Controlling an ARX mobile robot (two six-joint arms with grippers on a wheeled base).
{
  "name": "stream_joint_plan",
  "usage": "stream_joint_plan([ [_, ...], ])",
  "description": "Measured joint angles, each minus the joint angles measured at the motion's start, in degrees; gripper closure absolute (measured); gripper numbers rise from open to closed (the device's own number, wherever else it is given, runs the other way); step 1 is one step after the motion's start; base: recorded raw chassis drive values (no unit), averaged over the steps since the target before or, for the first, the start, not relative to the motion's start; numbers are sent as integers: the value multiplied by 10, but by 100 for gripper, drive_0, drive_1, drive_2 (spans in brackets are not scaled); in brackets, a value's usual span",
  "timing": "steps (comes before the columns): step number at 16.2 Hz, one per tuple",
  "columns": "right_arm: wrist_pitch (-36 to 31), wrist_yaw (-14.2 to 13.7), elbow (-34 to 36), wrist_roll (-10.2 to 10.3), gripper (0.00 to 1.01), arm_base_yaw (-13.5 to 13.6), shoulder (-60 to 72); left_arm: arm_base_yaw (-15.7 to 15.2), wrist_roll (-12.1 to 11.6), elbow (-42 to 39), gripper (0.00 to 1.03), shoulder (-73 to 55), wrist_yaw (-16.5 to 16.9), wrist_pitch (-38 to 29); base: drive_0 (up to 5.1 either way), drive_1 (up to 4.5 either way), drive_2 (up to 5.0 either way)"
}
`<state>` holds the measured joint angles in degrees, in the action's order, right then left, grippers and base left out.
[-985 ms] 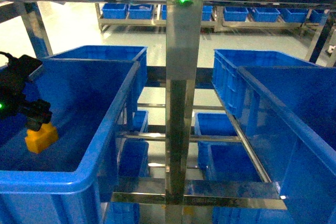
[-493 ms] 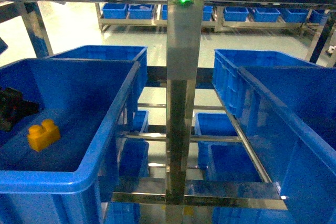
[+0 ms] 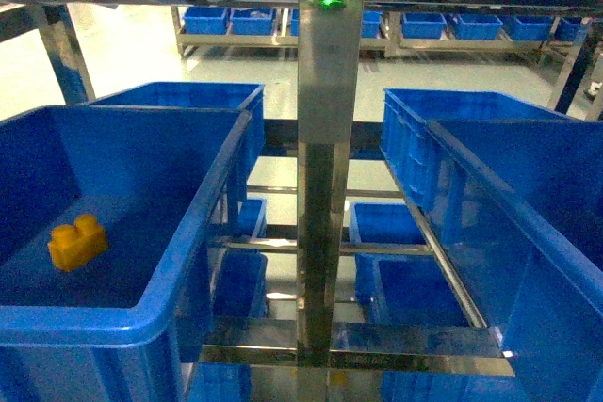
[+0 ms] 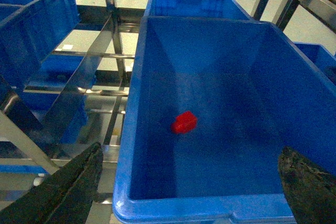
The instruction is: Sort and place red and yellow blocks in left bins
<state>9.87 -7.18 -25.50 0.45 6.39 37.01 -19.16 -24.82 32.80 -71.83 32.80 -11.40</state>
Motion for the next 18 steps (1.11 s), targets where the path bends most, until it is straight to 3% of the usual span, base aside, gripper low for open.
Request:
stream_joint_plan([
  [2, 0, 0, 0, 0, 3, 0, 0, -3, 33, -46, 5, 49, 0, -24, 0, 0, 0],
  [7, 0, 0, 0, 0, 3, 0, 0, 7, 60, -69, 5, 70, -2, -35, 0, 0, 0],
  [11, 0, 0, 0, 0, 3, 0, 0, 76, 147, -114, 5, 141, -35, -91, 0, 0, 0],
  [12, 0, 0, 0, 0, 3, 0, 0, 135, 174, -130, 5, 164, -68, -63, 0, 0, 0],
  [14, 0, 0, 0, 0, 3, 0, 0, 145, 177, -130, 5, 173, -80, -54, 0, 0, 0],
  [18, 0, 0, 0, 0, 3, 0, 0, 180, 184, -134, 5, 168, -136, -32, 0, 0, 0],
])
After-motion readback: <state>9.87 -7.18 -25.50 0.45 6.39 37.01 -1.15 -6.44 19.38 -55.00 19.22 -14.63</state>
